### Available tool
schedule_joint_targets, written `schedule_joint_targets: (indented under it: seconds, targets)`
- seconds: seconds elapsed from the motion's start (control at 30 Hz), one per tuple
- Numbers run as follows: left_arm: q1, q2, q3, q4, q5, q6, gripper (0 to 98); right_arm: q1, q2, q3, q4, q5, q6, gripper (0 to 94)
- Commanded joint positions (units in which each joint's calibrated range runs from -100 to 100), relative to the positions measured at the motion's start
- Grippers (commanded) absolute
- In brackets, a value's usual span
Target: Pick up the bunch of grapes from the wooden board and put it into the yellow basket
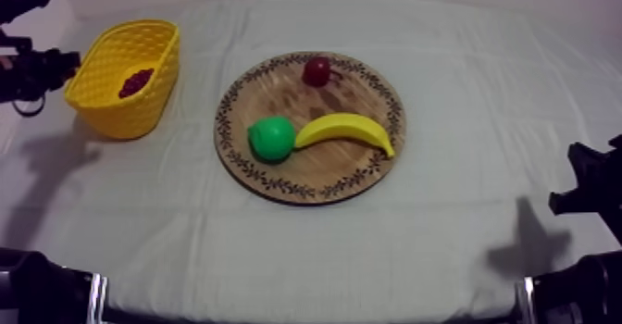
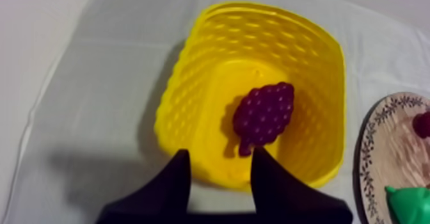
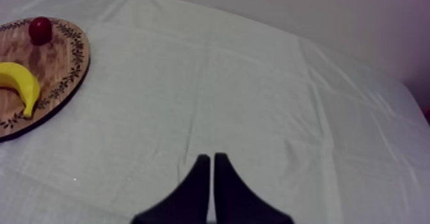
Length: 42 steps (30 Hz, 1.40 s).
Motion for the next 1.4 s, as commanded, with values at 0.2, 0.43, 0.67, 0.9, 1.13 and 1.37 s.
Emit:
schedule_joint_targets:
  seconds: [0.2, 0.43, 0.67, 0.9, 1.13, 1.37]
  targets:
    - [-2.07, -23.77, 12.55, 0.05, 1.57, 1.31, 31.2, 0.00, -0.02, -0.01, 0.01, 0.01, 0.02, 0.5]
    - [-2.75, -41.59, 17.74, 0.67, 9.63, 0.65, 24.9, 0.00, -0.02, -0.01, 0.01, 0.01, 0.02, 0.5]
    - [-0.16, -54.15, 20.43, 1.75, 17.21, -3.54, 8.9, 0.00, -0.02, -0.01, 0.01, 0.01, 0.02, 0.5]
    - [2.18, -63.27, 21.93, 3.80, 19.49, -5.95, 0.8, 0.00, -0.02, -0.01, 0.01, 0.01, 0.02, 0.5]
    - [3.24, -66.62, 24.26, 5.49, 18.79, -8.17, 0.1, 0.05, -0.02, -0.01, 0.01, 0.01, 0.00, 0.5]
    - [3.59, -66.95, 29.38, 5.87, 12.26, -10.32, 0.0, 0.07, -0.02, -0.01, 0.01, 0.01, 0.02, 0.5]
